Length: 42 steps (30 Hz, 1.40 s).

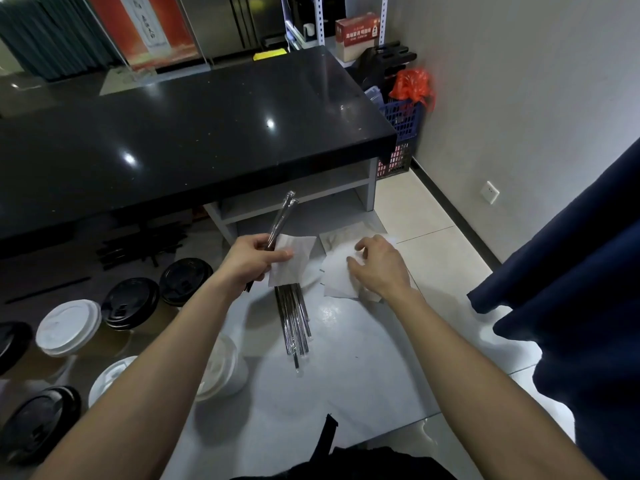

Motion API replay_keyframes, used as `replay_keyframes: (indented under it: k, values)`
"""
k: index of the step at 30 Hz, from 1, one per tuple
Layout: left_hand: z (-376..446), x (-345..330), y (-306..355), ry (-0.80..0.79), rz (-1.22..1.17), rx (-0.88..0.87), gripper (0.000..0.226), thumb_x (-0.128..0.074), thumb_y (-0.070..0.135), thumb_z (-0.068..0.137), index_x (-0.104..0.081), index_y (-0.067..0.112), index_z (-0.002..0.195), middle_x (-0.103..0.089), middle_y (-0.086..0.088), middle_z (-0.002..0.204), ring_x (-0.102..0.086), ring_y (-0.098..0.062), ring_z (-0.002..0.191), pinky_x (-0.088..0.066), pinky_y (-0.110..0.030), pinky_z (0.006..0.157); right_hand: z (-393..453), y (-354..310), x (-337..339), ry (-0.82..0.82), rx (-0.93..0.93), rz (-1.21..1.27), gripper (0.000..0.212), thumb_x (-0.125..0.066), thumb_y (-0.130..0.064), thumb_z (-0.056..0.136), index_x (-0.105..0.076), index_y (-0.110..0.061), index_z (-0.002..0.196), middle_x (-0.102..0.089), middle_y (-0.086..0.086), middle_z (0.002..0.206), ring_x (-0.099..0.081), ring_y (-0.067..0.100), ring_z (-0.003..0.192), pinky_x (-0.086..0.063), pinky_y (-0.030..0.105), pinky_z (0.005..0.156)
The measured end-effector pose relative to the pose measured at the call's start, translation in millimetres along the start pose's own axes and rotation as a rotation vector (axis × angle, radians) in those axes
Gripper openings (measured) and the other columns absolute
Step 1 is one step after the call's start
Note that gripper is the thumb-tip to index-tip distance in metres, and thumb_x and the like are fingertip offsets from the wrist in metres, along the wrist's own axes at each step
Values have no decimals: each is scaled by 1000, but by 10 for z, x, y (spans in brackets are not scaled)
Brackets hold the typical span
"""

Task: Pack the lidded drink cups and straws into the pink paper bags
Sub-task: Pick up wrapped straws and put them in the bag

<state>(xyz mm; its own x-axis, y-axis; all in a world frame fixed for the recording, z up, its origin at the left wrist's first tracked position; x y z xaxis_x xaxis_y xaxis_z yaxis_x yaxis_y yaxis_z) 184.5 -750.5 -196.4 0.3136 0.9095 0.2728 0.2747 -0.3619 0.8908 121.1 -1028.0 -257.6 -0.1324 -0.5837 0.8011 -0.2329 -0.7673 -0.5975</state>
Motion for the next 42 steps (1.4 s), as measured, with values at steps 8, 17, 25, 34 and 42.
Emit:
replay_keyframes:
  k: [8,17,25,34,42]
  values:
    - [-24,-5,33,23,28,-27,19,-93,13,86,-76,7,93,-48,8,62,-36,-11,51,-26,-27,47,-23,10,71,-102,-228,3,12,-76,-31,85,-78,-19,83,-76,-5,87,-71,23,88,-57,31,74]
    - [-24,-16,48,19,40,-25,20,-93,19,86,-79,11,98,-53,5,66,-39,-12,55,-28,-30,50,-31,120,150,-4,-198,366,12,-70,-31,96,-76,-23,91,-74,-7,87,-70,18,88,-52,31,75]
    - [-13,-67,75,6,51,-29,18,-91,19,88,-79,10,98,-55,7,64,-40,-11,53,-29,-29,50,3,62,128,-6,-65,24,31,-66,-32,98,-72,-22,126,-67,3,122,-68,27,104,-54,38,93]
    - [-8,23,91,14,47,-28,20,-93,22,86,-79,10,95,-52,5,65,-41,-9,50,-29,-29,50,241,-205,116,-192,-37,-118,9,-72,-15,84,-69,-18,91,-69,0,108,-71,28,106,-55,33,78]
    - [-87,143,107,-166,-41,-119,35,-94,30,79,-76,7,99,-47,1,74,-34,-10,53,-25,-25,49,199,-291,254,-99,-119,509,10,-77,-18,88,-67,-18,89,-65,-5,71,-60,16,68,-50,30,66]
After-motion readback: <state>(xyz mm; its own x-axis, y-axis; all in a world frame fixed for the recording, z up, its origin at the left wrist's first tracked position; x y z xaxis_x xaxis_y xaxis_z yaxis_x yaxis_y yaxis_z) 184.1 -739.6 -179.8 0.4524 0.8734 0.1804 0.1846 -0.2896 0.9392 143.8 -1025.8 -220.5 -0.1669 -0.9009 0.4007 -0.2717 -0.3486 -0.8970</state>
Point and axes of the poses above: each hand's wrist, its own z-axis towards the middle knuckle, its own x-axis out of the back of the hand, y = z × x, the point moved 1 cm from there along z, towards the middle knuckle
